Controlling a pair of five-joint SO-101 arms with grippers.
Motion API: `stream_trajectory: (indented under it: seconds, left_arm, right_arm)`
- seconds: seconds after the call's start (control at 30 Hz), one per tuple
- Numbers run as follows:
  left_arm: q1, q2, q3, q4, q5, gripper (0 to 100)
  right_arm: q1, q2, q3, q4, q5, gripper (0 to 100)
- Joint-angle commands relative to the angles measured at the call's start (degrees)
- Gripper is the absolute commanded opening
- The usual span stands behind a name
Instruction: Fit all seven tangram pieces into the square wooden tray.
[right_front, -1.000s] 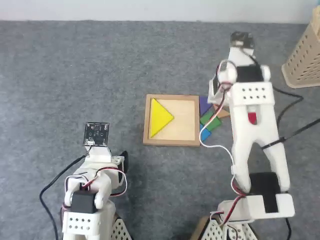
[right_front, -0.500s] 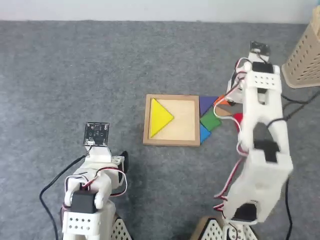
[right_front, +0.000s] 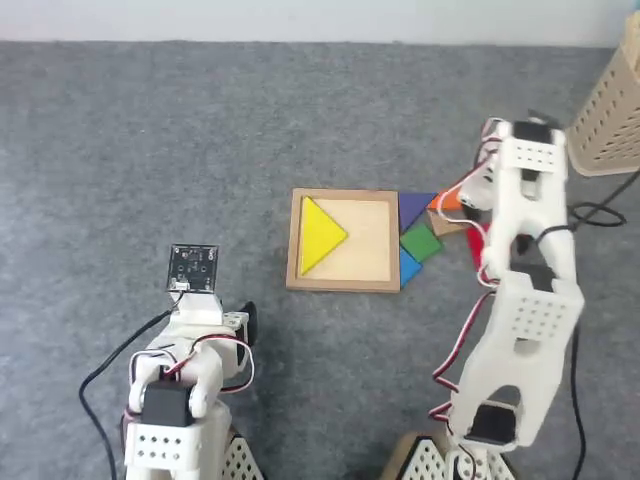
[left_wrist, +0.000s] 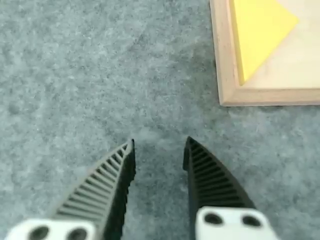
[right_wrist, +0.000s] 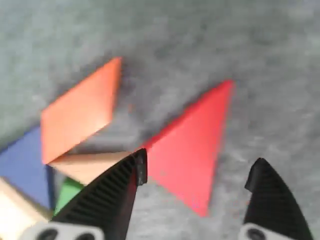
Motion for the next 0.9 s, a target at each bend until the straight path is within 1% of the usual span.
stream_trajectory:
  seconds: [0.0, 0.07, 0.17, 0.33, 0.43, 0.7, 0.77, 0.87]
  left_arm:
    - [-0.26, -1.14, -0.13, -0.35, 0.44, 15]
    - [-0.26, -1.14, -0.13, -0.35, 0.44, 15]
    - [-0.26, -1.14, -0.13, -0.35, 0.44, 15]
    - [-0.26, -1.14, -0.13, -0.35, 0.44, 15]
    - [-0.26, -1.14, -0.13, -0.35, 0.44, 15]
    - [-0.26, -1.14, -0.13, -0.35, 0.44, 15]
    - [-0.26, -1.14, -0.13, -0.35, 0.44, 15]
    - [-0.26, -1.14, -0.13, -0.35, 0.44, 15]
  right_arm:
    - [2.15, -1.1, -2.9, 1.71, 0.62, 32.8]
    - [1.71, -1.01, -2.9, 1.27, 0.97, 32.8]
    - [-0.57, -1.01, -2.81, 1.54, 3.69, 32.8]
    - [-3.56, -1.36, -2.29, 0.57, 4.31, 32.9]
    - [-3.91, -1.01, -2.11, 0.48, 7.21, 32.9]
    - [-3.03, -0.84, -2.02, 0.84, 8.62, 33.0]
    - [-3.12, 0.4, -2.02, 1.19, 10.64, 35.7]
    - [-2.86, 2.86, -2.2, 1.45, 10.02, 41.1]
